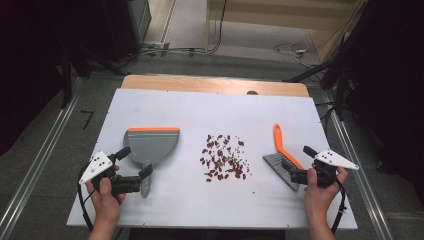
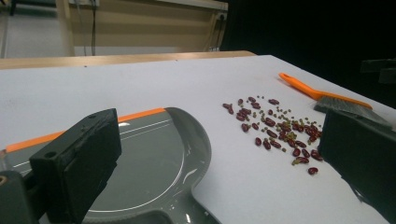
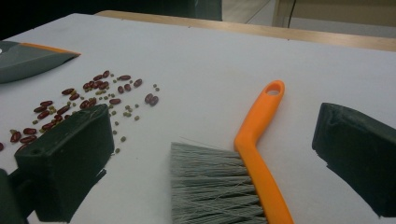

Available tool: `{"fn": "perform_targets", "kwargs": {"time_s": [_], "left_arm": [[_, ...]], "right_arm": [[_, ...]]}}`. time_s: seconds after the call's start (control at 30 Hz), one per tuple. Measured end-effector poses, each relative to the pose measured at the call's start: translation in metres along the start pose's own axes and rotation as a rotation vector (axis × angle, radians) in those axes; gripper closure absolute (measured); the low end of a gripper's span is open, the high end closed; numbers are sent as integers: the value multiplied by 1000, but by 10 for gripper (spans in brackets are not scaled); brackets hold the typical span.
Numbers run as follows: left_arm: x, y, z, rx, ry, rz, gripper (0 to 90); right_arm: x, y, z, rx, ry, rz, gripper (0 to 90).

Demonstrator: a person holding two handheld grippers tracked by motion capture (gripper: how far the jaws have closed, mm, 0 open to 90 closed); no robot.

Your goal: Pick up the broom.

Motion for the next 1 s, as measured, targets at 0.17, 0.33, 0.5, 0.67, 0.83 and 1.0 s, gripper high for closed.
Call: {"fn": "perform_targets", "kwargs": {"time_s": [0.17,0.33,0.5,0.67,0.83,1.0], "left_arm": [[-1,3,0,4,9,8,0],[-1,3,-1,3,10,6,0],[0,0,-2,-6,6,-3,0],[-1,0,-3,-6,10,-1,0],[-2,1,-1,0,9,1,0],[-2,3,-2,-2,3,10,0]], "right_arm": [[-1,-1,-1,12,-2,5,0],[2,-6,-13,-1,-27,15,0],[3,-3,-23,15,-38,16,0],[-4,1,-37,50,-1,45,0],[-9,12,-47,110,10,50,0],[-14,30,-54,226,12,39,0]]}}
Point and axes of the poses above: each handheld gripper's, and its own axes: y roughly forward along the jaws, z roughly out of its underside, x roughly to its left, the point moved 5 cm from there along y, roughly forward along the jaws, and after that the axes turned 9 degrees about y, right-handed, at the moved point
